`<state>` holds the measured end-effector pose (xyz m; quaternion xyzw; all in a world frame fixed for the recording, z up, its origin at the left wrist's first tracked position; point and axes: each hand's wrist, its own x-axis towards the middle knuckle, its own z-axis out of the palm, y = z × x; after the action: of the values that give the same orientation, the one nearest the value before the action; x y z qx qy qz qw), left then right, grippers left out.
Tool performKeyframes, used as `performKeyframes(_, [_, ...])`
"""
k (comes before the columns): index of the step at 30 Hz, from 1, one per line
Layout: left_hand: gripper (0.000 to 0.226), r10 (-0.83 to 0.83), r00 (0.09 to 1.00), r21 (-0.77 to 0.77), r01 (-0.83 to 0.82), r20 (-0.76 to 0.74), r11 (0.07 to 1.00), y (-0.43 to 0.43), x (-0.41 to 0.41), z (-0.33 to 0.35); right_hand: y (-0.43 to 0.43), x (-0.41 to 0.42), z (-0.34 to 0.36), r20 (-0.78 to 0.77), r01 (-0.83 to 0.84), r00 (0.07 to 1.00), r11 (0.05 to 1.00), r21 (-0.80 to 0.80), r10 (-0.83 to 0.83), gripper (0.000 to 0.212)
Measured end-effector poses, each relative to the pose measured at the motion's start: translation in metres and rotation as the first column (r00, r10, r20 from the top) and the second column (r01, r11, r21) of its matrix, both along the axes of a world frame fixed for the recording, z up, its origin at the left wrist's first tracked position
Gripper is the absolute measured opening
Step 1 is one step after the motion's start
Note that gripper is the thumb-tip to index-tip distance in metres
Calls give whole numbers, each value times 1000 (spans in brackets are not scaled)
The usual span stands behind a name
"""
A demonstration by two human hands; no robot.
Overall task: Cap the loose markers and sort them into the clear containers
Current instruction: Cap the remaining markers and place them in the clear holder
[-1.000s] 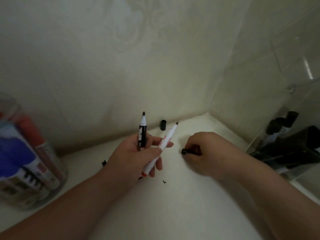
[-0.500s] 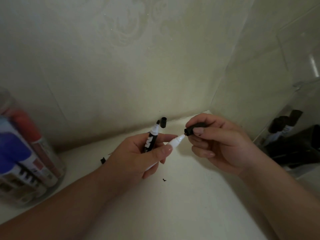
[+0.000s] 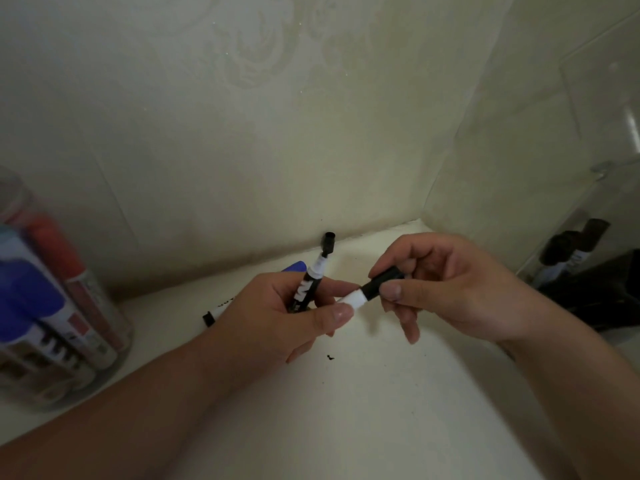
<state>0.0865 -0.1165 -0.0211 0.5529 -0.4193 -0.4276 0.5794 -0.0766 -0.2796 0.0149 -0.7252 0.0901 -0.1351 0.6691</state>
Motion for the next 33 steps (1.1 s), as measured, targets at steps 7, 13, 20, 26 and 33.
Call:
performKeyframes(7, [16, -78, 997, 20, 77, 26, 997, 4, 3, 2, 6, -3, 5, -82, 5, 997, 1000, 6, -5, 15])
performKeyframes(13, [17, -164, 985, 0, 164, -57, 986, 4, 8, 1, 13, 1, 5, -58, 47, 997, 998, -33, -49, 14])
performKeyframes(20, [19, -66, 998, -1, 66, -12, 998, 6, 1, 1, 19, 2, 8, -141, 101, 985, 995, 2, -100, 17])
performKeyframes(26, [18, -46, 999, 10, 46, 19, 999, 6, 1, -2, 24, 4, 13, -217, 118, 970, 992, 38, -107, 20])
performKeyframes(33, [16, -68, 997, -7, 68, 46, 998, 4, 0, -3, 27, 7, 16, -341, 151, 930, 988, 6, -140, 17])
